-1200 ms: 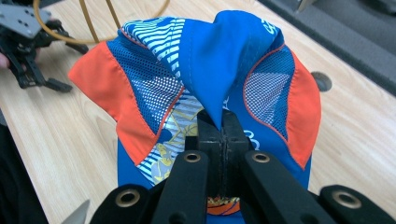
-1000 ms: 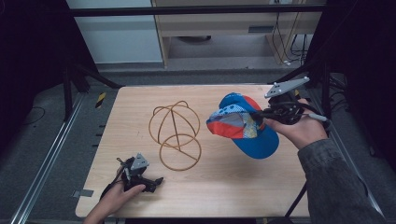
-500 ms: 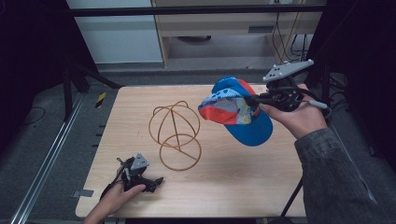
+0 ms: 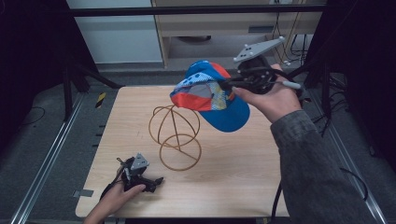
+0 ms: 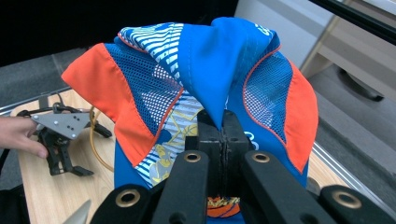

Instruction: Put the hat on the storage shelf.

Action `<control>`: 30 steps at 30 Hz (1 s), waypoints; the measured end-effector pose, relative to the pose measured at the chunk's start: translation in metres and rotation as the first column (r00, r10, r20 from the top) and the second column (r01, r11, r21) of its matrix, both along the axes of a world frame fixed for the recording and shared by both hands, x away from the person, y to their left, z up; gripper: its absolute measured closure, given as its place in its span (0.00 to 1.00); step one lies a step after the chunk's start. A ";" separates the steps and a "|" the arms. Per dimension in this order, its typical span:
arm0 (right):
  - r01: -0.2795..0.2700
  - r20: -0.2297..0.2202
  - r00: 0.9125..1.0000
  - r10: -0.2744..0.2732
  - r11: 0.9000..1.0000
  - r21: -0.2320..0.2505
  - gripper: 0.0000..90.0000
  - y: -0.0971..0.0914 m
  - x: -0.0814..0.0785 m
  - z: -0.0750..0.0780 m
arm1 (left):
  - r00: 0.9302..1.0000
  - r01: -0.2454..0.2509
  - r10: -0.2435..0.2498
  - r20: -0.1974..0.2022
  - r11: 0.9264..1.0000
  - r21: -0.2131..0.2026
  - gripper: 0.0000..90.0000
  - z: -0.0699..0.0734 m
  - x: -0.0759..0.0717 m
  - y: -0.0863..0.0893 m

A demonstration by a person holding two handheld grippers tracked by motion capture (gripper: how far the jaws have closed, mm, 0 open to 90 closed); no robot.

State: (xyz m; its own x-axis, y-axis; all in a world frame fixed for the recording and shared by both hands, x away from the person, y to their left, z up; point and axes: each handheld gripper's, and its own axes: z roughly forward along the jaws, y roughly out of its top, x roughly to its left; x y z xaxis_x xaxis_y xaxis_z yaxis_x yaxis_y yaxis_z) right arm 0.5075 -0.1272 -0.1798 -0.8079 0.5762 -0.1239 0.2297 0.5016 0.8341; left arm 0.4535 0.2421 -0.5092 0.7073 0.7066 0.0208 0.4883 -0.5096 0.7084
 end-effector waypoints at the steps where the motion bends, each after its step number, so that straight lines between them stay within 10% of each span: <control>1: -0.012 0.000 1.000 0.012 1.000 -0.003 1.00 0.007 0.001 -0.001 | 1.000 0.000 0.000 0.000 1.000 0.000 0.00 0.000 0.000 0.000; 30: -0.155 -0.070 0.986 0.149 0.983 -0.094 1.00 0.108 0.028 -0.010 | 1.000 -0.003 0.003 0.000 1.000 -0.002 0.00 0.000 0.000 0.000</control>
